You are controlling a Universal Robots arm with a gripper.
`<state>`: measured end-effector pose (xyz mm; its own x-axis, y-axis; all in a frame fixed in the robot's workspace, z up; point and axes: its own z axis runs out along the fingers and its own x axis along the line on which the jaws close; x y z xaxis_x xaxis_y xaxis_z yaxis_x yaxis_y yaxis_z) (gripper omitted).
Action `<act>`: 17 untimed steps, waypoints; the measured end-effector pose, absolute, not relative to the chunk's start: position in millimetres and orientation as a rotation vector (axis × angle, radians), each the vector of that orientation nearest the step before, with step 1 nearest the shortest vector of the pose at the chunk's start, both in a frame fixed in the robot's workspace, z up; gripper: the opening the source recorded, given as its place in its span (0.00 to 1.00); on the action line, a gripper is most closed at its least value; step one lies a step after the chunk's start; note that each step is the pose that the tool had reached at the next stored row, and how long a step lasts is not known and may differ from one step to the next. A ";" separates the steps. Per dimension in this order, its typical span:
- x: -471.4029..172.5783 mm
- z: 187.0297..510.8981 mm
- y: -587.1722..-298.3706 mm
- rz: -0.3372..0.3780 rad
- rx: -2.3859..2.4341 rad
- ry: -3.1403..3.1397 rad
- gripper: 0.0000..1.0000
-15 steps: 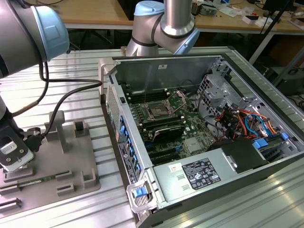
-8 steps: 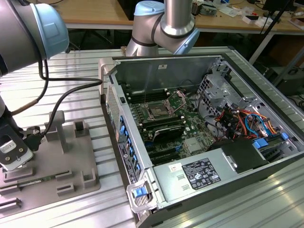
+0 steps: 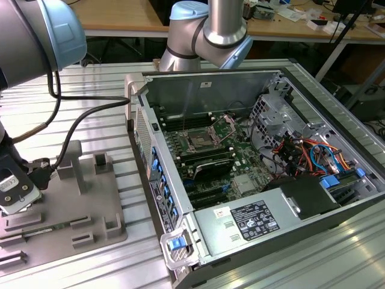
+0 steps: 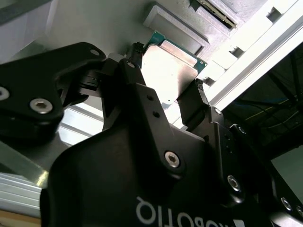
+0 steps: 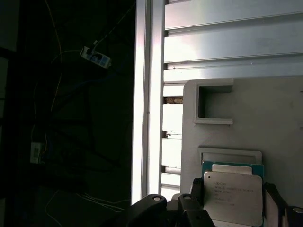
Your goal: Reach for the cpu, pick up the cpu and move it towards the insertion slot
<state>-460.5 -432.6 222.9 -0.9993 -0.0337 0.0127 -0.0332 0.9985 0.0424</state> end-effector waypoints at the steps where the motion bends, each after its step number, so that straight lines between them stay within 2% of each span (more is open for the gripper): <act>1: -460.5 222.9 -432.6 -0.066 0.052 -3.127 0.55; 17: -460.5 231.5 -432.6 -0.066 0.052 -3.127 0.55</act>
<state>-460.5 -432.6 231.5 -0.9993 -0.0338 0.0128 -0.0332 0.9985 0.0424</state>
